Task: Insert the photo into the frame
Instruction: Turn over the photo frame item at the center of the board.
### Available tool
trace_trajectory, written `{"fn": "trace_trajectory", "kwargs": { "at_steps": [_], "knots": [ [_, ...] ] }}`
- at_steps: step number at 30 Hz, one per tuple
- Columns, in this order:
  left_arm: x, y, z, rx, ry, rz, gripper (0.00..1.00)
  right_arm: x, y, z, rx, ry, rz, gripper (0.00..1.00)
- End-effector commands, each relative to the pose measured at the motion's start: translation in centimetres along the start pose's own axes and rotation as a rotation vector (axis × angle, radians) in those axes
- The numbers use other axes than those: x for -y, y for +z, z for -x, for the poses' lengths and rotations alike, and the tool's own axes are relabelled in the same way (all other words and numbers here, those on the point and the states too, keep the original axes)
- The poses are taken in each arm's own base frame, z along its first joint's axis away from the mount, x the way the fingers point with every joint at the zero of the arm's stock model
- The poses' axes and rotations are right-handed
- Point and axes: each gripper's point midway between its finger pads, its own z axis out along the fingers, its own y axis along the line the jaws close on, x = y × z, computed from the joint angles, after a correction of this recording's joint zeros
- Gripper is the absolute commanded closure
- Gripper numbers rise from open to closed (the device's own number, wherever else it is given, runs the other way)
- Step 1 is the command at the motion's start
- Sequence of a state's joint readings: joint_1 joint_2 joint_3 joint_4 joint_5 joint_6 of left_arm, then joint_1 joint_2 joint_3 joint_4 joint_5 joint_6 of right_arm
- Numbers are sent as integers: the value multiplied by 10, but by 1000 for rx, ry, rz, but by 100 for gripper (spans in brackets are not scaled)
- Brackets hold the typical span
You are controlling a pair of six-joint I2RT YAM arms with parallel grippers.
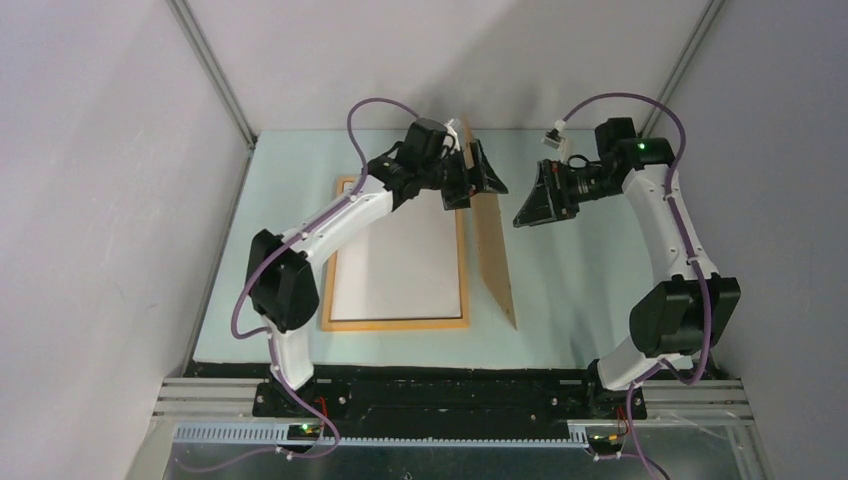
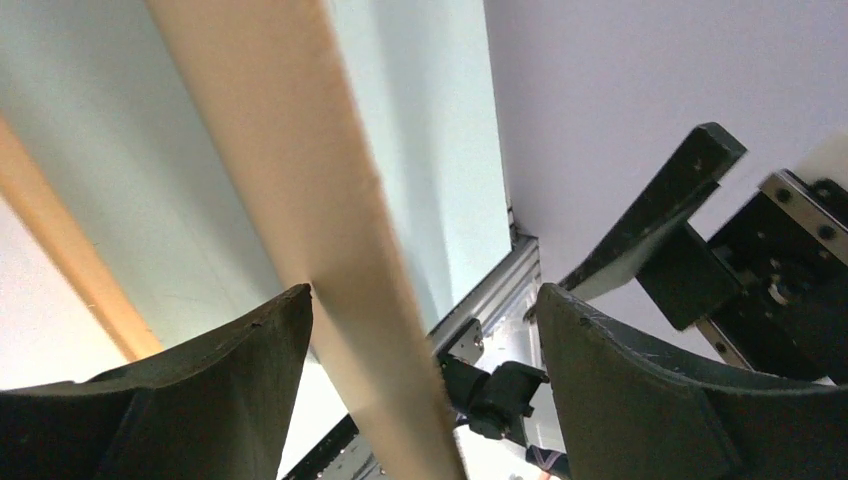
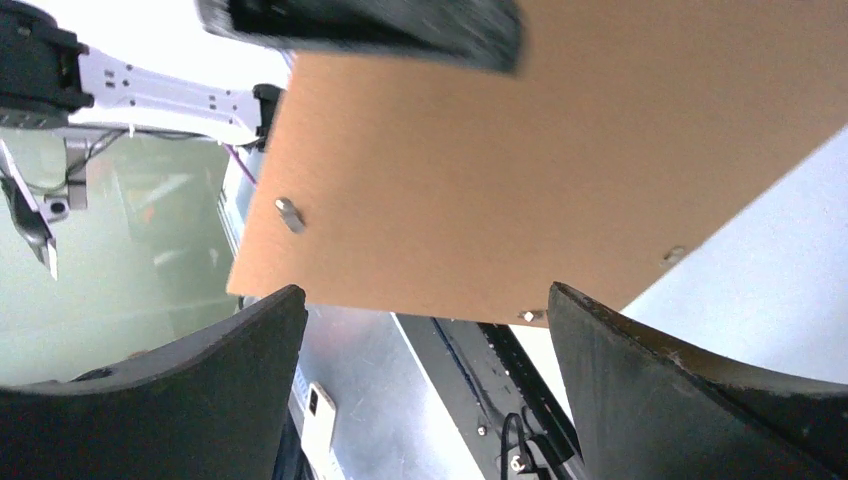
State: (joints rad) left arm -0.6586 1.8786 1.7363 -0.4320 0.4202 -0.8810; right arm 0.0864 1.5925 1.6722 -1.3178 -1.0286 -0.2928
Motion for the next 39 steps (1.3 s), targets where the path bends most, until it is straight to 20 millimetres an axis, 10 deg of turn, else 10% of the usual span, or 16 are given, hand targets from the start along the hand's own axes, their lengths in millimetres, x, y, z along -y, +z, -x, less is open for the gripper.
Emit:
{"fn": "trace_trajectory", "kwargs": {
  "at_steps": [1, 19, 33, 39],
  "knots": [
    [16, -38, 24, 116, 80, -11, 14, 15, -18, -5, 59, 11, -30, 6],
    [-30, -53, 18, 161, 118, 114, 47, 81, -33, -35, 113, 144, -79, 7],
    [-42, -64, 22, 198, 128, 153, 98, 102, -29, -44, 103, 163, -110, 8],
    [-35, -68, 21, 190, 94, 82, 100, 115, -24, -47, 115, 194, -117, 8]
  ]
}}
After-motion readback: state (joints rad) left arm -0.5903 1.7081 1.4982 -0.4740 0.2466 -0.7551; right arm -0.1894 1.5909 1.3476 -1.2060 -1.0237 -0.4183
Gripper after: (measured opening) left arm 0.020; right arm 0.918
